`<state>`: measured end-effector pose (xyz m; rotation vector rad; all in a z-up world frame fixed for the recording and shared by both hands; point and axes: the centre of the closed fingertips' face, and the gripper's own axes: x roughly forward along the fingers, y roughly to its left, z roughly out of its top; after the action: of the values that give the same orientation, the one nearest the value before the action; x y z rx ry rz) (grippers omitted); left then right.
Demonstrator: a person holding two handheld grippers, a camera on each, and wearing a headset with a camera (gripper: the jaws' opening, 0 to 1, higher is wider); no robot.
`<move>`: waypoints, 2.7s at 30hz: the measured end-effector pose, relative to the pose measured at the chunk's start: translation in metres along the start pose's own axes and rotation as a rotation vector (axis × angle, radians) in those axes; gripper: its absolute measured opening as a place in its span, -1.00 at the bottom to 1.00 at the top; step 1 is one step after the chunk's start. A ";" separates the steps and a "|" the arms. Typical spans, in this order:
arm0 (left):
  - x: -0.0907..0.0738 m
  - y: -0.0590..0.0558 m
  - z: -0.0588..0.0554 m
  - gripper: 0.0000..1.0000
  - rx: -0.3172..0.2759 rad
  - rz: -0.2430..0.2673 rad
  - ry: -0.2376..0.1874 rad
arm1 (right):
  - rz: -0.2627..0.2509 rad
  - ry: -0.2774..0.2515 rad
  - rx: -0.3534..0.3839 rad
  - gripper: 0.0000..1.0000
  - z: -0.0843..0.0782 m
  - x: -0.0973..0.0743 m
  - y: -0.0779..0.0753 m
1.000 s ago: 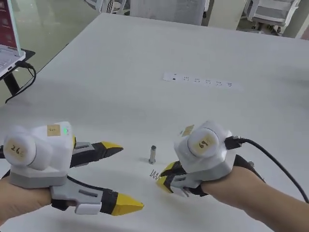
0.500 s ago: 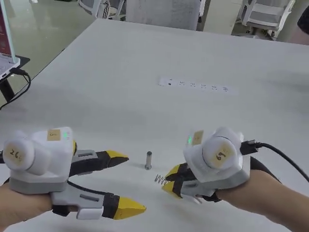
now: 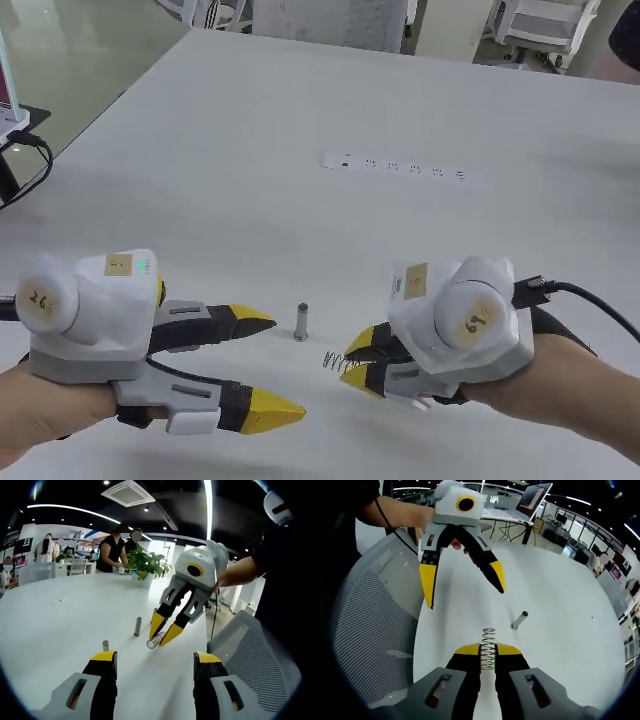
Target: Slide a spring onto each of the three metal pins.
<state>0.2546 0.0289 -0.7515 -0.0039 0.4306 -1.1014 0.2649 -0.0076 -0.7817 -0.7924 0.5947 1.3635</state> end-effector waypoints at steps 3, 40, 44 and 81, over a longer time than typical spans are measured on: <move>0.000 0.001 -0.002 0.07 0.005 -0.001 0.005 | 0.007 -0.003 -0.036 -0.86 0.004 0.000 0.002; 0.009 -0.015 0.012 -0.68 0.082 -0.069 -0.040 | 0.039 -0.079 -0.208 -0.86 0.036 -0.006 0.019; 0.009 -0.015 0.013 -0.74 0.080 -0.070 -0.043 | 0.035 -0.084 -0.209 -0.86 0.038 -0.007 0.018; 0.013 -0.022 0.016 -0.96 0.127 -0.098 -0.048 | 0.056 -0.107 -0.261 -0.86 0.039 -0.016 0.022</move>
<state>0.2466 0.0041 -0.7364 0.0612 0.3196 -1.2213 0.2384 0.0131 -0.7485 -0.9101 0.3607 1.5452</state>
